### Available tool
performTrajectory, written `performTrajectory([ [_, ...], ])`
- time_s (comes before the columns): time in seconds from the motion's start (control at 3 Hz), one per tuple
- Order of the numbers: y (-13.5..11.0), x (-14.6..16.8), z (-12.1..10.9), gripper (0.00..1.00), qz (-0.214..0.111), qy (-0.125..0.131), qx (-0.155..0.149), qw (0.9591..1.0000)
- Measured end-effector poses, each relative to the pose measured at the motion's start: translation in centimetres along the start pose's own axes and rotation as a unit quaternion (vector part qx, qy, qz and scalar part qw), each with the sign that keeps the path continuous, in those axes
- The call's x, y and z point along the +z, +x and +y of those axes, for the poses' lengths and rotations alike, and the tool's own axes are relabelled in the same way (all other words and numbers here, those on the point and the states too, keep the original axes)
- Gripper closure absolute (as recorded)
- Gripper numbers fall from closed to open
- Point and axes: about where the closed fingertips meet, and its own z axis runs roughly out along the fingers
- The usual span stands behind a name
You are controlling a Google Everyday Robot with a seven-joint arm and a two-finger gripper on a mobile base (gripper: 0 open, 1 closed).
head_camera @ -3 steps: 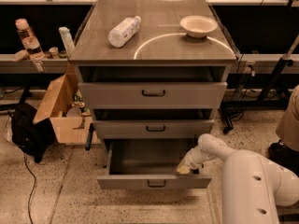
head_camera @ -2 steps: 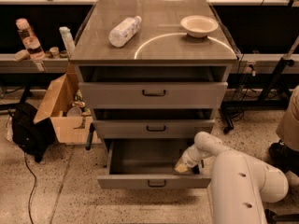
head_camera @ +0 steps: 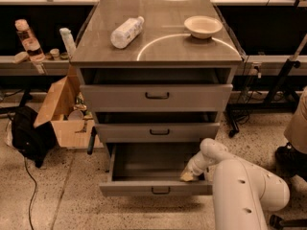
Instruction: Open bottom drawer
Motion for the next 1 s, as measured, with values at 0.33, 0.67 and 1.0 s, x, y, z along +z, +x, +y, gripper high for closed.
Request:
performTrajectory([
  [0.33,1.8,0.2,1.2,1.00,0.001,-0.005,0.015,0.9999],
  [0.67,1.6,0.2,1.0,1.00,0.001,-0.005,0.015,0.9999],
  [1.0,2.9,-0.1,2.4,1.00,0.000,-0.006,0.029,0.9996],
])
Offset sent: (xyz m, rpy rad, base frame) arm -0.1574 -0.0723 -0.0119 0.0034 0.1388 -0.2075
